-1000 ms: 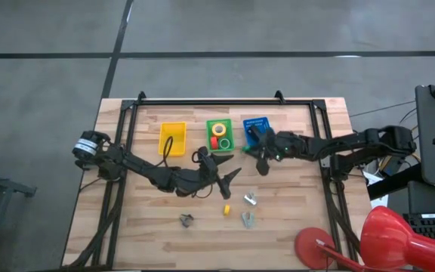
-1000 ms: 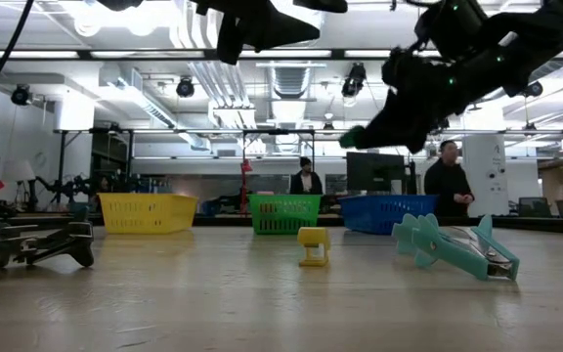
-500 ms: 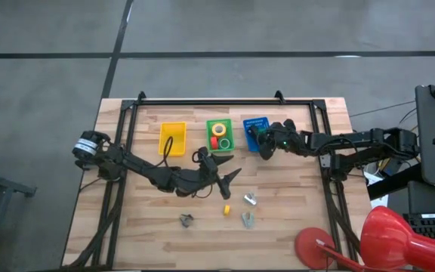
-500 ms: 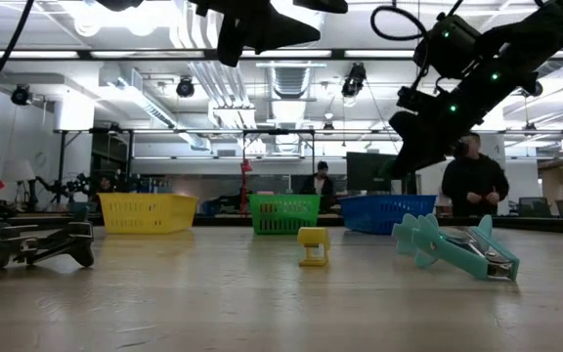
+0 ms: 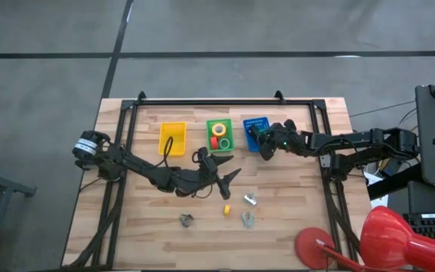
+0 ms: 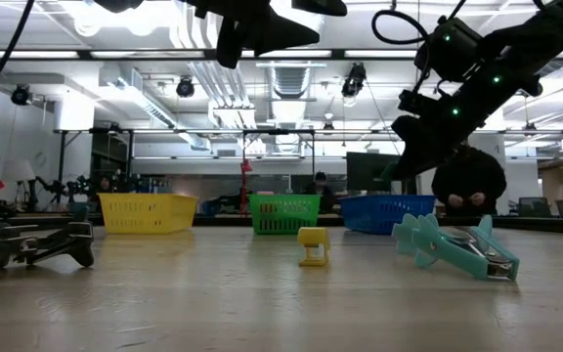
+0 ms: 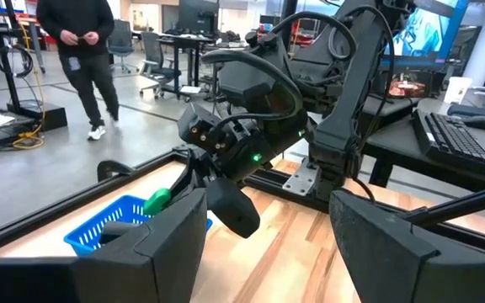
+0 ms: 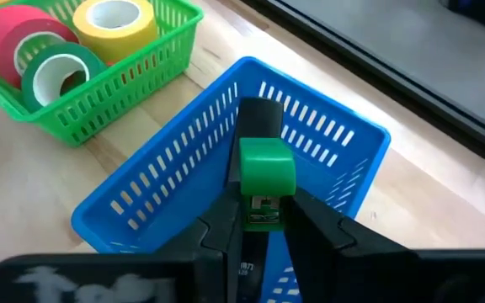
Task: Pick and place Stapler, Stapler remover, tape
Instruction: Put the small green stapler into the blue bin
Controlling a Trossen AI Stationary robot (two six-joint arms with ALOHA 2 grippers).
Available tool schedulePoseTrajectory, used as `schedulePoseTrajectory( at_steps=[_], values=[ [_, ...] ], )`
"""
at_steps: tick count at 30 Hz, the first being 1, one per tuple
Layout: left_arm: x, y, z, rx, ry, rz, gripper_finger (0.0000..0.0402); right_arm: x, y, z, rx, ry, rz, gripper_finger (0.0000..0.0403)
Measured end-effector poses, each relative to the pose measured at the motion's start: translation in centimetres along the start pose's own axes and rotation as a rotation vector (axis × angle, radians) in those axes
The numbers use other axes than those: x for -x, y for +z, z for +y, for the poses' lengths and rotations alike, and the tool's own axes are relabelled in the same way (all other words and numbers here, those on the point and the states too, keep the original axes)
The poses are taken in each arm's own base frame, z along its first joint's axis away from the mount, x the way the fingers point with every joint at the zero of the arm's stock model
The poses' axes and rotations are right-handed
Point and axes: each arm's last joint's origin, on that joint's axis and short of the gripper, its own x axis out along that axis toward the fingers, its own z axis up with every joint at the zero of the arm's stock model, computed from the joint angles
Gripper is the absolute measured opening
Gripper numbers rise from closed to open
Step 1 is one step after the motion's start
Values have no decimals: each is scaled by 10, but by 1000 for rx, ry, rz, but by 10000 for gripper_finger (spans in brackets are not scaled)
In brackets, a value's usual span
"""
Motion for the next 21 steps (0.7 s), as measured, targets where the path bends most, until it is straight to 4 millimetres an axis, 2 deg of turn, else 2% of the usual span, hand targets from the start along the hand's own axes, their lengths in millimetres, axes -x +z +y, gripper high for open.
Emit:
schedulePoseTrajectory(
  at_steps=[5,10,21],
  values=[
    [0,0,0,-3,0,3,252,-1,-5,-1,-9,9,7,71],
    [0,-1,0,-3,1,3,252,-2,-10,1,-27,120,-6,74],
    [0,-1,1,-5,1,4,252,-4,-18,-1,-13,126,-16,82]
  ],
)
